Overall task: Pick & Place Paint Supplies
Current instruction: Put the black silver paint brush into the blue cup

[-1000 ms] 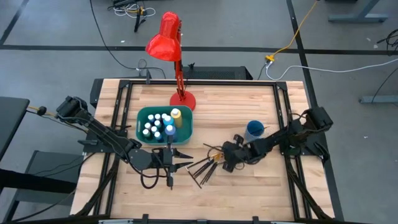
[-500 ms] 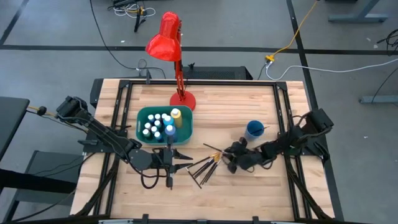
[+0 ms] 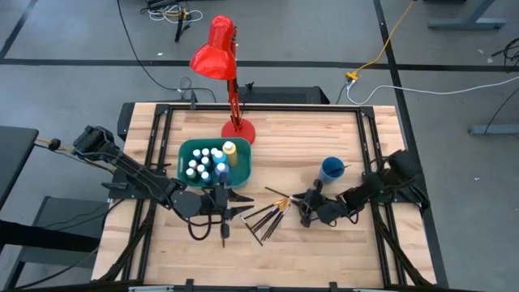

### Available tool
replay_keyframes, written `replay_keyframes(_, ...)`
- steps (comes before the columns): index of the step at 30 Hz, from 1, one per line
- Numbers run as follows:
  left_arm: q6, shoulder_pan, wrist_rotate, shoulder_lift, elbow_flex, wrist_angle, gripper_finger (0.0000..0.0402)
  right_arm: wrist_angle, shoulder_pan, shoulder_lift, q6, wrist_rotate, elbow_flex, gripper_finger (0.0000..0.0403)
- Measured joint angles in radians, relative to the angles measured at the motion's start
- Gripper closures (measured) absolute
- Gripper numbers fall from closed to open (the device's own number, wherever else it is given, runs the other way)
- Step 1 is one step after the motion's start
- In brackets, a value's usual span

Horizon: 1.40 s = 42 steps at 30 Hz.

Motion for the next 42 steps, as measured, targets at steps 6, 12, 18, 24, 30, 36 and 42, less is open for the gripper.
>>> replay_keyframes(6,-0.008,0.004,0.016,0.0,0.0,-0.005,0.0319,0.078,0.005,0.077,-0.014,0.052,0.019,0.0286)
replay_keyframes(12,-0.008,0.004,0.034,0.0,0.0,-0.007,0.0319,0.089,0.004,0.089,-0.023,0.061,0.023,0.0286)
replay_keyframes(18,-0.008,0.004,0.034,0.0,0.0,-0.007,0.0319,0.083,0.002,0.089,0.002,0.059,0.022,0.0319)
replay_keyframes(24,-0.012,0.004,0.035,0.0,0.0,-0.007,0.0319,0.072,0.002,0.088,0.038,0.068,0.022,0.0381)
replay_keyframes(30,-0.024,0.003,0.041,0.0,0.0,-0.007,0.0319,0.095,0.001,0.079,-0.017,0.056,0.019,0.0382)
replay_keyframes(36,-0.036,0.003,0.062,0.0,0.0,-0.007,0.0319,0.046,0.0,-0.061,-0.136,-0.029,0.012,0.0386)
replay_keyframes(42,-0.037,0.003,0.062,0.0,0.0,-0.007,0.0319,-0.09,-0.005,-0.302,-0.257,-0.042,0.016,0.0386)
